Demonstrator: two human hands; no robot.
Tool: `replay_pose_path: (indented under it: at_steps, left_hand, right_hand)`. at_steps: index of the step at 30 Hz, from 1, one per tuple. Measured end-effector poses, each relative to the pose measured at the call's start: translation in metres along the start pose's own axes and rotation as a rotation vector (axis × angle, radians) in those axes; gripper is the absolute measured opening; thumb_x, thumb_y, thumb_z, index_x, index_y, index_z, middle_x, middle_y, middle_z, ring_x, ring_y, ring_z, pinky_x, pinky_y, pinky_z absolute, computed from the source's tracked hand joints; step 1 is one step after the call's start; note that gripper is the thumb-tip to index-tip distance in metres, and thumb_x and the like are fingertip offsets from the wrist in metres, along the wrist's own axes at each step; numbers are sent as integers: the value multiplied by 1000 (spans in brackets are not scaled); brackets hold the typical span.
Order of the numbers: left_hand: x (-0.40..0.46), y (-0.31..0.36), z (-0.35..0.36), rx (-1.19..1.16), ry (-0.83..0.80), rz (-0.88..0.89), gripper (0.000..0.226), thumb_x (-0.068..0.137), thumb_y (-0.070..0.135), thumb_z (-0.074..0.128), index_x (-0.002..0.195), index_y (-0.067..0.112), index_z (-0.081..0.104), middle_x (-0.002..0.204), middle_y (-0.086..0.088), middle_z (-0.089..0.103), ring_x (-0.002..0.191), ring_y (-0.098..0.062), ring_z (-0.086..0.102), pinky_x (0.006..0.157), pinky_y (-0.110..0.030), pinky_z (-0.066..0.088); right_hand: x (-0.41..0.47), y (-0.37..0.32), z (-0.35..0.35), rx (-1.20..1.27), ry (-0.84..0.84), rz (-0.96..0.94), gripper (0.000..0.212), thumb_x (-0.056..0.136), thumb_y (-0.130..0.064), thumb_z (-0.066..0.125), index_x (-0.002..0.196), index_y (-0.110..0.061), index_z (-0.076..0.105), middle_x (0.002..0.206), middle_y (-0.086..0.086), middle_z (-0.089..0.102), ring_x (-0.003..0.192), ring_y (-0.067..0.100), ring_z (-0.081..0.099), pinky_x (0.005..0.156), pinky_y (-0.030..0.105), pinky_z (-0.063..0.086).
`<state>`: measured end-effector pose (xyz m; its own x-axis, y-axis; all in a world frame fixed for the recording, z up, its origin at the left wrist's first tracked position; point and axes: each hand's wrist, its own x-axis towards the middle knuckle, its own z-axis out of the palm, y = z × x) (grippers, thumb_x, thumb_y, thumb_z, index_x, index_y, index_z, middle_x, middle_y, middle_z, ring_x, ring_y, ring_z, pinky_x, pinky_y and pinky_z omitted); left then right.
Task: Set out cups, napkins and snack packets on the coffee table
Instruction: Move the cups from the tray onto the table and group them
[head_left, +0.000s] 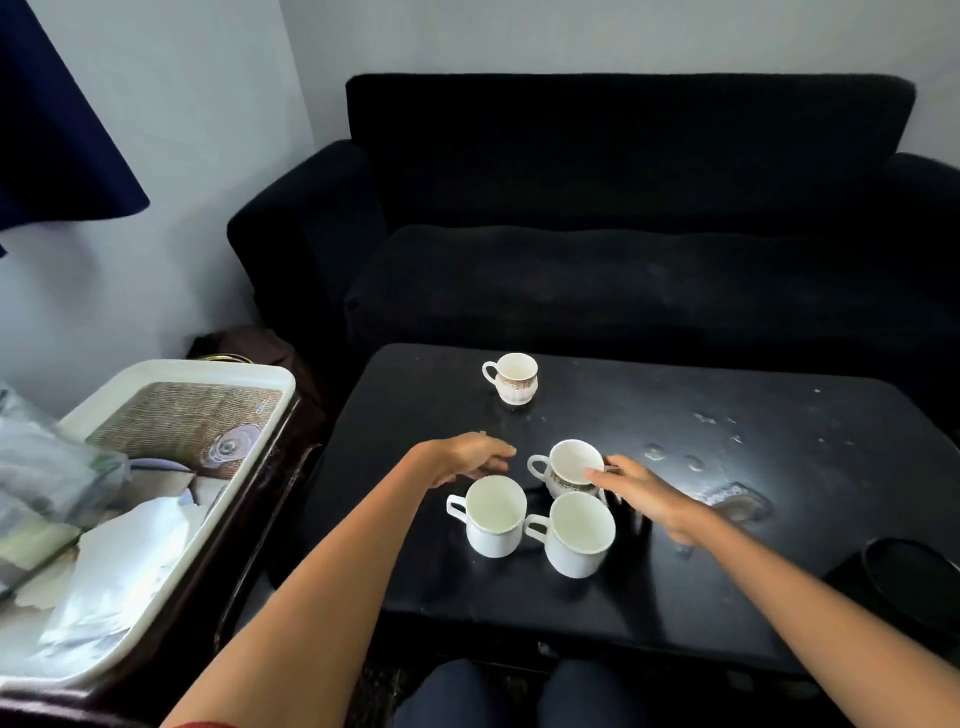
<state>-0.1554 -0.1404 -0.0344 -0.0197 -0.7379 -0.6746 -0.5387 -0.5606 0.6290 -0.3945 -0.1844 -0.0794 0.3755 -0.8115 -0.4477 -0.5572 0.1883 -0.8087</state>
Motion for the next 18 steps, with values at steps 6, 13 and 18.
replay_pose_path:
  at_steps: [6, 13, 18]
  left_hand:
    - [-20, 9, 14, 105, 11, 59, 21, 97, 21, 41, 76, 21, 41, 91, 0, 45, 93, -21, 37, 83, -31, 32]
    - [-21, 21, 27, 214, 36, 112, 20, 99, 19, 39, 82, 18, 50, 89, 2, 45, 79, -10, 40, 72, -24, 33]
    - [-18, 22, 31, 202, 15, 144, 35, 98, 17, 39, 129, 8, 52, 124, -8, 50, 106, -19, 43, 95, -33, 34]
  right_hand:
    - [-19, -4, 13, 41, 44, -27, 60, 85, -41, 63, 136, -24, 36, 127, -2, 47, 115, 14, 45, 92, 27, 31]
    - [-17, -8, 25, 77, 100, -26, 42, 88, -31, 62, 124, -20, 42, 118, 3, 55, 109, 19, 54, 94, 31, 42]
    - [-13, -10, 26, 63, 140, -10, 39, 89, -29, 59, 124, -18, 44, 116, 3, 57, 107, 20, 56, 90, 33, 44]
